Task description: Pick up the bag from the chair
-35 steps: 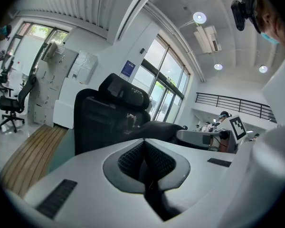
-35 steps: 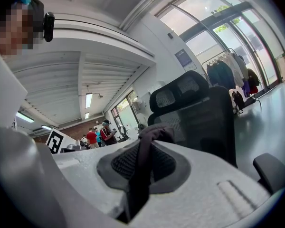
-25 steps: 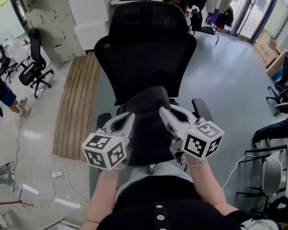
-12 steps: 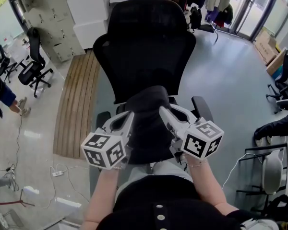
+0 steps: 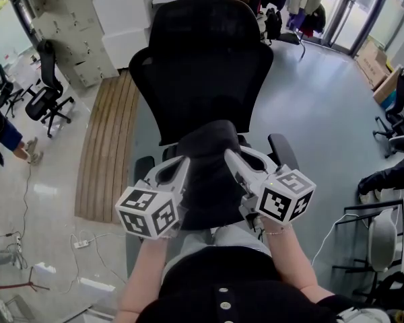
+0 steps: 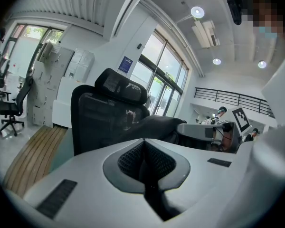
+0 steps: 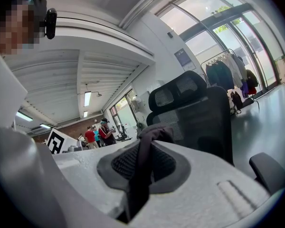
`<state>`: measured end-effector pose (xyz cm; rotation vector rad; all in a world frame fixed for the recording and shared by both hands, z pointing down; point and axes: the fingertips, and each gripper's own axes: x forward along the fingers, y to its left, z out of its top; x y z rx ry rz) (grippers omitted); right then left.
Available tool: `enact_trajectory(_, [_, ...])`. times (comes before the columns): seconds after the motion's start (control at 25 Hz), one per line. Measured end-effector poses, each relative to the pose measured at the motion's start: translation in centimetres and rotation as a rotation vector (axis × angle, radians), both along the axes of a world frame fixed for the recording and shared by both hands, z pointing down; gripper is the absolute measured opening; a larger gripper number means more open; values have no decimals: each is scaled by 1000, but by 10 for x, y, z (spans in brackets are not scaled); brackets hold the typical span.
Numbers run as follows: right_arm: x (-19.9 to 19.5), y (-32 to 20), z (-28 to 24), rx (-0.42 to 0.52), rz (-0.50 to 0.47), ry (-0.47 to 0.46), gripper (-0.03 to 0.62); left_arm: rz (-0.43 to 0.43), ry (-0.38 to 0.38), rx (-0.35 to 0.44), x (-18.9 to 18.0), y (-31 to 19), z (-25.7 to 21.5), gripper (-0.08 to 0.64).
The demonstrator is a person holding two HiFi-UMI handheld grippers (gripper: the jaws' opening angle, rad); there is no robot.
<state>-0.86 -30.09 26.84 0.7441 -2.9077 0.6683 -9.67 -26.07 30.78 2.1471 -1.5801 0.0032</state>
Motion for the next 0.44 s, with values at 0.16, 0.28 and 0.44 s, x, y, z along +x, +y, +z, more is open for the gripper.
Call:
enact_trajectory(0.16, [-1,0,2,1,-3,8,44,15,6,-6,4,-1,2,18])
enact_trajectory(0.28, [1,0,6,-9,-1,18,43,21,9,-13,7,-1,4,18])
enact_trajectory(0.44, [1,-1,6,-25,5,13,44,23,14,-20,7,-1,3,18])
